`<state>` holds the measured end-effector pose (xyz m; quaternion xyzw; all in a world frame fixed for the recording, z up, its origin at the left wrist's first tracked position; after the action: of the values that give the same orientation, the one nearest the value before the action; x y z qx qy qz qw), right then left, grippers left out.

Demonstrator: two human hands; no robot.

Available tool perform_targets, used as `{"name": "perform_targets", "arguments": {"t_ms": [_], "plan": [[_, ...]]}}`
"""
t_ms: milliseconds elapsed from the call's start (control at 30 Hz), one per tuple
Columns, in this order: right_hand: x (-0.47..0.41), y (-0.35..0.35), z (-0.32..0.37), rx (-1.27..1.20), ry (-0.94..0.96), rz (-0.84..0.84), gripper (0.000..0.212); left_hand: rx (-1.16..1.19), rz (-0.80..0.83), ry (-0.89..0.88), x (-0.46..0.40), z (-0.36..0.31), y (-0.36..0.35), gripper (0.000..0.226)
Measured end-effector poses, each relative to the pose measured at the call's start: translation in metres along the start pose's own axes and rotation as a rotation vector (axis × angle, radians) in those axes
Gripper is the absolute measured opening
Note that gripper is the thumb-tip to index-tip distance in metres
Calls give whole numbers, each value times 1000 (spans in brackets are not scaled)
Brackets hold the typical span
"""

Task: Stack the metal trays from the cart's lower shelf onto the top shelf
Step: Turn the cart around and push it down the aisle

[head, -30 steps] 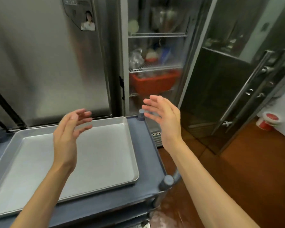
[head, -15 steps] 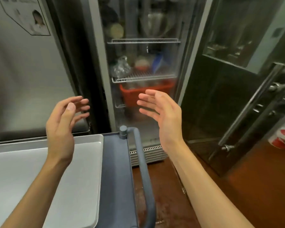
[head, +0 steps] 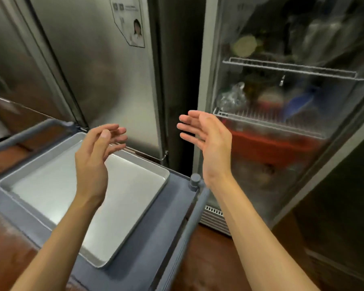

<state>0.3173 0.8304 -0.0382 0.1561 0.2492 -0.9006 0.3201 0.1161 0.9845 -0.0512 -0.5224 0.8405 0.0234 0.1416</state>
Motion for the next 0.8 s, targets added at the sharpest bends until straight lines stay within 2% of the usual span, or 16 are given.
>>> {"name": "perform_targets", "arguments": {"t_ms": [167, 400, 533, 800], "plan": [[-28, -36, -33, -32, -11, 155, 29, -69, -156, -55, -7, -8, 29, 33], [-64, -84, -73, -21, -35, 338, 31, -108, -382, -17, -15, 3, 67, 30], [-65, -119, -94, -128, -100, 462, 27, -156, -543, -11, 8, -2, 89, 37], [-68, -141, -137, -258, -207, 710, 29, -281, -754, -59, 51, -15, 63, 33]]}}
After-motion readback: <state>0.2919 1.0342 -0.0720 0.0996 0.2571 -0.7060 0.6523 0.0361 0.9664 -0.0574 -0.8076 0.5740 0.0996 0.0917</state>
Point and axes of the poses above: each hand's wrist, its own x-axis away from the middle knuckle, its own y-axis out of the back of the hand, z = x × y, the point moved 10 cm from there along -x, towards the middle knuckle, and after that the axes turned 11 degrees about y, right-handed, at the moved point
